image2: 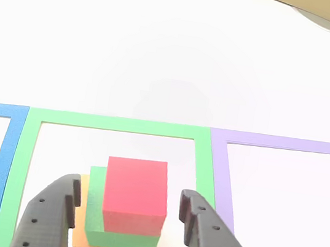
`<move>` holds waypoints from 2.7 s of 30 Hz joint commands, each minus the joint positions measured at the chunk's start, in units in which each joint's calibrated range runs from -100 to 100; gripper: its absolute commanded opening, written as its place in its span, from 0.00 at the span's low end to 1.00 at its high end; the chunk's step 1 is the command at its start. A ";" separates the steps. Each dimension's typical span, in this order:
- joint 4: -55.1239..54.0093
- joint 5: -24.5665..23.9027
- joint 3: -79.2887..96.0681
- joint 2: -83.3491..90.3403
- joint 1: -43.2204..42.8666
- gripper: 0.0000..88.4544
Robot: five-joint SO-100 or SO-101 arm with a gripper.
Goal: Tower of hanoi
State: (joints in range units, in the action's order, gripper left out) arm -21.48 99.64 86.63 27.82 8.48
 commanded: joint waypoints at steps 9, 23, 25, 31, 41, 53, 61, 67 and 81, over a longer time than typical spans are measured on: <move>-1.84 0.36 -1.18 -0.41 -1.77 0.08; -0.14 0.36 -1.45 1.77 -2.16 0.01; 3.75 0.36 -2.81 4.12 -2.25 0.01; 25.94 0.36 -10.99 15.99 -3.69 0.01; 83.59 0.36 -50.63 24.46 -7.62 0.01; 117.60 0.36 -94.63 17.04 -17.69 0.01; 118.08 0.36 -94.18 17.04 -21.52 0.01; 99.70 0.36 -68.45 23.66 -22.67 0.01; 42.70 0.36 -20.90 20.43 -28.43 0.01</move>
State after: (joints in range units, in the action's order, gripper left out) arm 36.48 99.64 60.07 51.54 -18.31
